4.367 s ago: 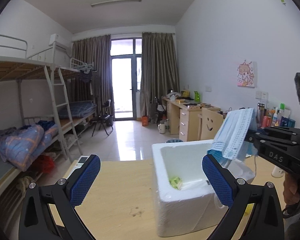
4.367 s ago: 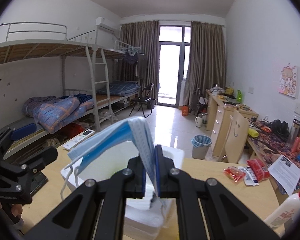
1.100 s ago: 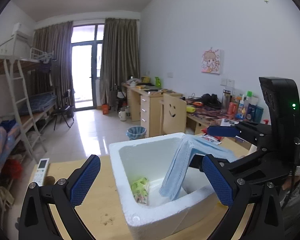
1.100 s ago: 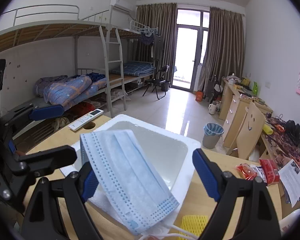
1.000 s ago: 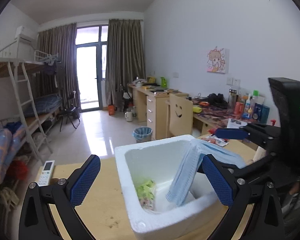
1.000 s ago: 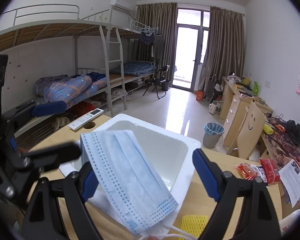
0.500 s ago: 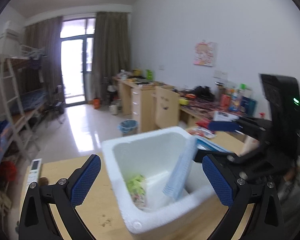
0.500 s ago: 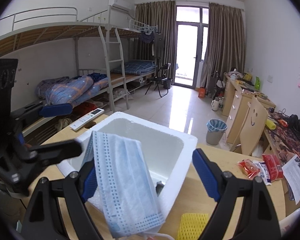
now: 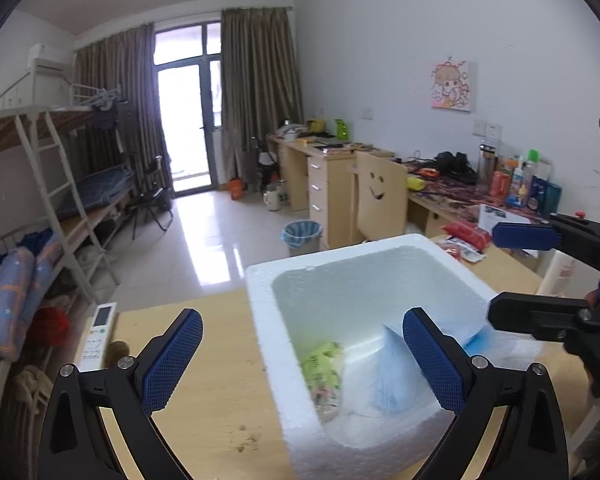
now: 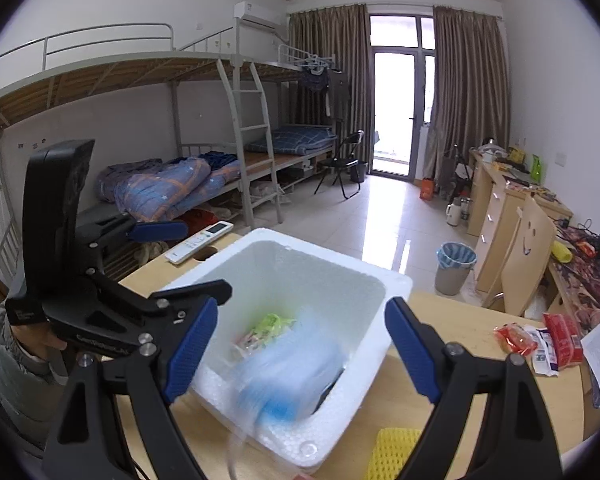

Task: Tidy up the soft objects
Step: 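Lower the blue mask into the foam box and open the right tool, then withdraw both tools from the foam box toward the yellow mesh sleeve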

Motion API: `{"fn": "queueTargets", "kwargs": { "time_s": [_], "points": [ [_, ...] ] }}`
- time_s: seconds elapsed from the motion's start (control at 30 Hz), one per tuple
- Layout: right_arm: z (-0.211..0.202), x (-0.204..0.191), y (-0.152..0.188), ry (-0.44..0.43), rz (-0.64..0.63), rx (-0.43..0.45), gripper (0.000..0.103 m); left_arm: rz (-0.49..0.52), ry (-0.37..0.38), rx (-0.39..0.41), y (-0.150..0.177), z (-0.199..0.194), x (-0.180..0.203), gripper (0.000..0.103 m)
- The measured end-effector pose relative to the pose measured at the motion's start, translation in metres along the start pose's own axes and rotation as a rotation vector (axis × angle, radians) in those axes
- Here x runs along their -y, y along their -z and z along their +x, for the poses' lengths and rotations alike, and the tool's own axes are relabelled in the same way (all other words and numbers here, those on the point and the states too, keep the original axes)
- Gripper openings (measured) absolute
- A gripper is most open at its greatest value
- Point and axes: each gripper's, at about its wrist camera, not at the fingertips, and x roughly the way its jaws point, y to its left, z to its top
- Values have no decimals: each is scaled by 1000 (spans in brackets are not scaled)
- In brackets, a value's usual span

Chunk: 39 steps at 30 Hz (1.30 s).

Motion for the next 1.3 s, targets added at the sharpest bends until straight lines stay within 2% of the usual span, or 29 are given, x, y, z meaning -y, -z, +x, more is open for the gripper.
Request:
{"fn": "queueTargets", "kwargs": {
  "time_s": [0.13, 0.33, 0.47, 0.5, 0.57, 0.67, 0.7, 1.03, 1.3],
  "points": [
    [-1, 0, 0, 3, 1, -2, 89, -38, 13, 26, 2, -13, -9, 101],
    [-5, -4, -2, 9, -3, 6, 89, -32, 10, 75, -3, -31, -2, 101],
    [-9, -8, -1, 25, -5, 16, 89, -34, -20, 115, -1, -47, 4, 101],
    [-11, -10, -1, 32, -8, 22, 89, -45, -39, 126, -1, -51, 6, 101],
    [-17, -12, 0, 62, -3, 41, 102, -66, -80, 160, 0, -61, 8, 101],
    [-23, -16, 2, 138, -2, 64, 103, -79, -159, 203, 3, -75, 11, 101],
    [-24, -16, 2, 153, 0, 64, 103, -80, -165, 211, 5, -79, 12, 101],
    [-42, -19, 4, 130, 16, 75, 103, -81, -158, 212, 9, -94, 18, 101],
    [-69, -22, 9, 176, 17, 129, 103, -74, -140, 248, 11, -119, 36, 101]
  ]
}}
